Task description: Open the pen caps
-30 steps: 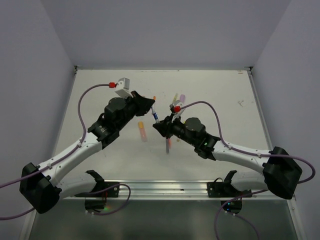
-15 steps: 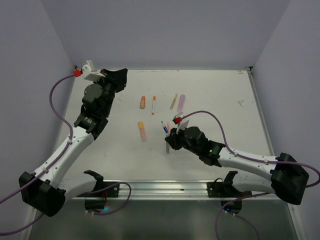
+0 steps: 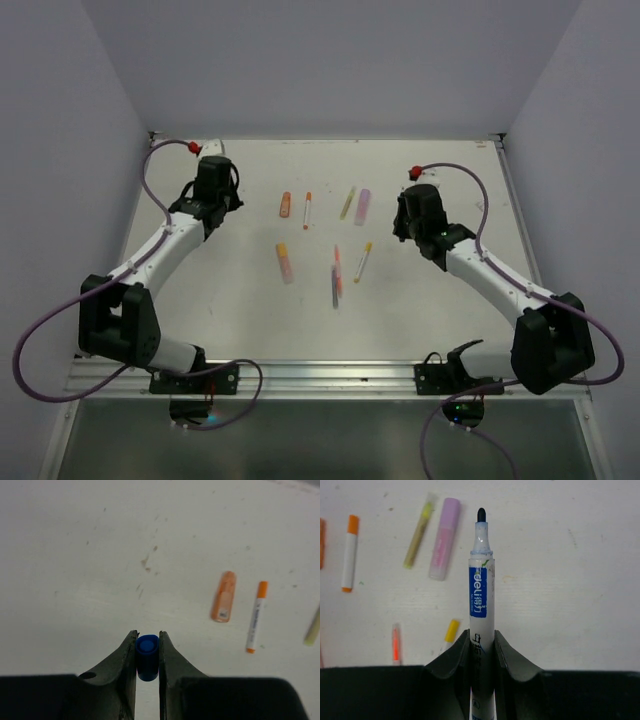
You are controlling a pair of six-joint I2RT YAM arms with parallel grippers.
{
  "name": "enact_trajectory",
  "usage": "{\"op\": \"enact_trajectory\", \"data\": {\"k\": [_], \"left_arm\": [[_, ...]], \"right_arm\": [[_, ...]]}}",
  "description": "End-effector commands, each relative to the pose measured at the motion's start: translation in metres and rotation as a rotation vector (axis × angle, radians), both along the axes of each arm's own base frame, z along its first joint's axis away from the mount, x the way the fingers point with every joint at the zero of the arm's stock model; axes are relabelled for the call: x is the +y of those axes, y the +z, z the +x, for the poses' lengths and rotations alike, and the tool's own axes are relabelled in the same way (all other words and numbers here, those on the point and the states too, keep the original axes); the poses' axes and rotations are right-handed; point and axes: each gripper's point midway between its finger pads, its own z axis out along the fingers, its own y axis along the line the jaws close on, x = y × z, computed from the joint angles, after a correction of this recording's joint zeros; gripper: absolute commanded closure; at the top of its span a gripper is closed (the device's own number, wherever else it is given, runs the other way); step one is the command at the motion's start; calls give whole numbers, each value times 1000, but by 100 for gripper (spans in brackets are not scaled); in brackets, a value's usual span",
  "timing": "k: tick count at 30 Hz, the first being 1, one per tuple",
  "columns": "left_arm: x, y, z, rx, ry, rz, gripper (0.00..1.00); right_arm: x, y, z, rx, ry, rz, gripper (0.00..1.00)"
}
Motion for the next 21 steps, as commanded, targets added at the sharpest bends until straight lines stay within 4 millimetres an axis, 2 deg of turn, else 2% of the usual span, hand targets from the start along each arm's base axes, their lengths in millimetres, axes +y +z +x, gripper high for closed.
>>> {"op": "enact_trajectory", "data": {"k": [1, 2, 3, 4, 5, 7, 8, 11, 14, 21], "left_arm": [[39, -42, -11, 176, 16, 131, 100], [46, -45, -8, 196, 35, 153, 100], [52, -62, -10, 259, 35, 176, 100], [58, -66, -7, 277, 44, 169, 100], [62, -80, -6, 320, 45, 171, 100], [74, -90, -2, 349, 66, 156, 100], [77, -104, -2, 387, 65, 151, 100], [82, -127, 1, 439, 53, 117, 99], [91, -142, 2, 491, 66, 142, 99], [111, -153, 6, 561, 40, 188, 94]], "right_arm": [[-25, 4, 16, 48, -80, -13, 100], [-38, 4, 23, 54, -115, -10, 100], [-44, -4, 28, 84, -130, -18, 100], [-47, 1, 34, 81, -133, -2, 100], [-60, -1, 39, 91, -164, 5, 100], [-66, -5, 46, 104, -167, 21, 100], [-77, -7, 48, 108, -188, 15, 100], [-92, -14, 54, 127, -212, 1, 100], [-96, -24, 58, 152, -215, 17, 100], [-97, -44, 62, 196, -194, 18, 100]]}}
